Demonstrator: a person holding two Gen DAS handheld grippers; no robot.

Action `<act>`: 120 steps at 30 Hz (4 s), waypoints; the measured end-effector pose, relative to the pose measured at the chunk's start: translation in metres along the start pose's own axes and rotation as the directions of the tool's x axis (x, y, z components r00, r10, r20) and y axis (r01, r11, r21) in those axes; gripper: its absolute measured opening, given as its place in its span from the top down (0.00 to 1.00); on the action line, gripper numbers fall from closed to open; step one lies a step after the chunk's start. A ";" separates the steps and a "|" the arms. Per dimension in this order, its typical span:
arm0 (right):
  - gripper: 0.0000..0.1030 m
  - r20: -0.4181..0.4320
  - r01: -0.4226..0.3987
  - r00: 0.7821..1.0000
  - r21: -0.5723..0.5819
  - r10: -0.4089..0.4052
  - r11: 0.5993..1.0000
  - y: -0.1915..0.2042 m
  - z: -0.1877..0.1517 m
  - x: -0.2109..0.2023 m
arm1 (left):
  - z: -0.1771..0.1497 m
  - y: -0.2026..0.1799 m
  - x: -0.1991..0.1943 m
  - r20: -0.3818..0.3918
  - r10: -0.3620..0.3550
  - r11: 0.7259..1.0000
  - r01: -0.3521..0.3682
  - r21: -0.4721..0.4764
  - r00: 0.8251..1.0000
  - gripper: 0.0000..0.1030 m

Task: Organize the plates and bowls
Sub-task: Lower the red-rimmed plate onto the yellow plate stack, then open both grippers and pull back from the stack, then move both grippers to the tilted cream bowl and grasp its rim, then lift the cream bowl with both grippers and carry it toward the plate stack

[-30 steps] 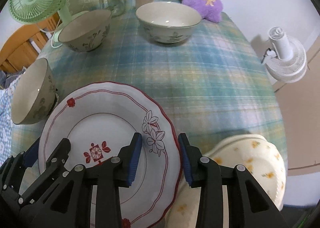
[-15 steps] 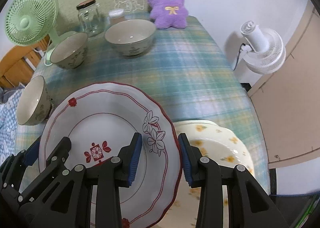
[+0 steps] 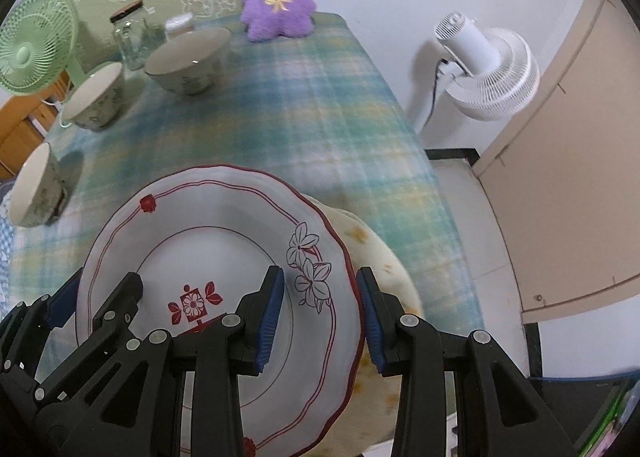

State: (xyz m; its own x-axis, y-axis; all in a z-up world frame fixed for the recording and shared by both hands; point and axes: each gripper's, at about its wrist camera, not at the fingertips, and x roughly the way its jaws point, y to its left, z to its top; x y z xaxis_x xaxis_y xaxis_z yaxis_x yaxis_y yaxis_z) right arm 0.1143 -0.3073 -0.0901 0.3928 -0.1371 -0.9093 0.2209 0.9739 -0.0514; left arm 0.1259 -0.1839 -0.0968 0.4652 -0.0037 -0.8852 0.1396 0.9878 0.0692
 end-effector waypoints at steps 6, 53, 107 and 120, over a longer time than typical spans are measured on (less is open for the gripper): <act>0.60 -0.032 0.007 0.999 0.009 -0.006 1.000 -0.029 -0.012 0.012 | -0.010 -0.028 0.008 -0.029 -0.002 1.000 0.003 0.024 1.000 0.59; 0.32 0.084 -0.136 0.986 -0.088 0.143 0.987 0.021 0.006 -0.034 | 0.001 0.019 -0.034 0.104 0.014 1.000 -0.010 -0.030 0.994 0.29; 0.62 0.058 -0.176 0.982 -0.057 0.179 0.983 0.316 0.083 0.036 | 0.076 0.293 0.078 0.058 0.019 0.994 -0.013 -0.106 0.998 0.67; 0.85 0.034 -0.165 0.985 -0.103 0.169 0.981 0.330 0.084 0.043 | 0.074 0.294 0.088 0.013 0.027 0.994 -0.025 -0.110 1.000 0.82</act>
State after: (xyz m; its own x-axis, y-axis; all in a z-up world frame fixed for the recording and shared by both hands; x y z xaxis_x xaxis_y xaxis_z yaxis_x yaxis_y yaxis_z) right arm 0.2792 -0.0066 -0.1114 0.4549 0.0233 -0.8902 0.0603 0.9966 0.0568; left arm 0.2727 0.0941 -0.1204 0.4805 0.0206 -0.8767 0.0310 0.9987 0.0405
